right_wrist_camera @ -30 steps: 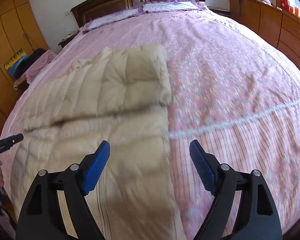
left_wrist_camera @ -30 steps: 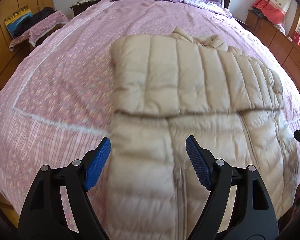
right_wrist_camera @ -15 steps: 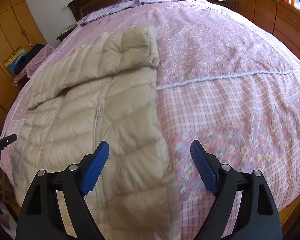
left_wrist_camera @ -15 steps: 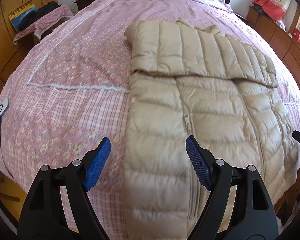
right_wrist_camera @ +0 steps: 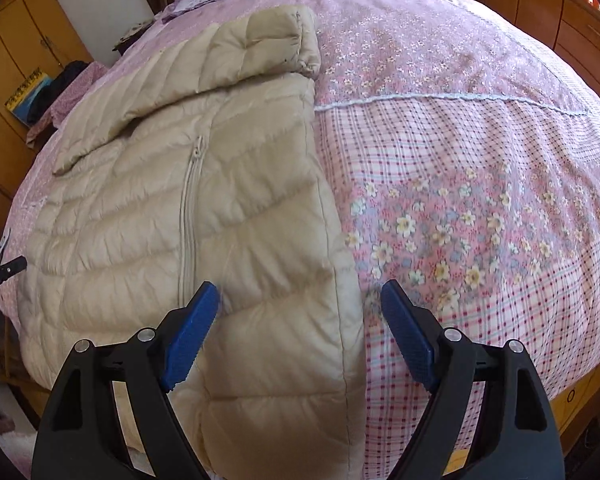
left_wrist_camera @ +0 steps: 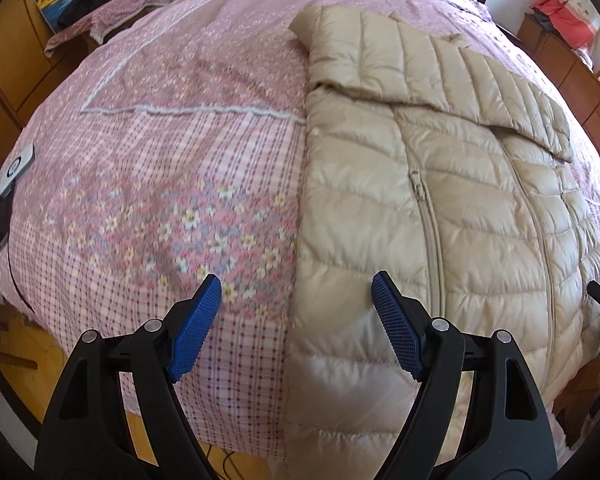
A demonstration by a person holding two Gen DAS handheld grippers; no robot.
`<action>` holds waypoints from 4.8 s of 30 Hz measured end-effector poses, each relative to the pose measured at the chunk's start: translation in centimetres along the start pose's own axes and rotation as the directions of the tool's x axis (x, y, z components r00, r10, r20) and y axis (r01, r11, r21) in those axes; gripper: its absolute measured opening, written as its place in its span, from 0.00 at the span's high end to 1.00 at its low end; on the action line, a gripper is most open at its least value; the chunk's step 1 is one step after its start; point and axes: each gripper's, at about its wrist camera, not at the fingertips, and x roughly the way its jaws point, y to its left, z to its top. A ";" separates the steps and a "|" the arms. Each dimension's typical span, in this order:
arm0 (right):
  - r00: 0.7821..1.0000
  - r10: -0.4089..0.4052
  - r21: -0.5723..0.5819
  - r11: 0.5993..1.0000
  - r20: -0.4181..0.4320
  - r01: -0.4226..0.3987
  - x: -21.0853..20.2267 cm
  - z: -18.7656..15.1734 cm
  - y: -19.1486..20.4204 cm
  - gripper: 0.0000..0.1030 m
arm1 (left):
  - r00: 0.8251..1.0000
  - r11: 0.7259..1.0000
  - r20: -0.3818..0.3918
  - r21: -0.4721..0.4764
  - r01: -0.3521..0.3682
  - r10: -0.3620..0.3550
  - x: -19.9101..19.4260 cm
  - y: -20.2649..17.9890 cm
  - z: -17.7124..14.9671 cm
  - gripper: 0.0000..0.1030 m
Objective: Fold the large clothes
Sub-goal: 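Move the left tool to the jacket hem beside the zipper, then grasp the jacket hem with the left tool while the right tool grasps the hem too, then lift the hem with both tools and fold it over toward the collar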
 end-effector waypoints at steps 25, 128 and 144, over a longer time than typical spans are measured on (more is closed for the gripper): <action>0.996 0.079 -0.084 0.993 -0.034 -0.082 -0.5 -2.5 2.2 0.16 | 0.946 0.954 -0.128 -0.071 0.292 -0.299 0.2 -1.6 -5.0 0.24; 0.978 0.047 0.132 0.988 0.205 -0.075 6.9 18.2 4.1 0.84 | 0.981 0.987 0.127 -0.052 0.153 -0.145 5.6 -5.2 17.3 0.81; 0.969 0.082 0.131 0.985 0.233 -0.114 4.9 17.7 4.4 0.63 | 0.964 0.984 0.211 -0.027 0.174 -0.165 -0.1 -3.6 14.6 0.24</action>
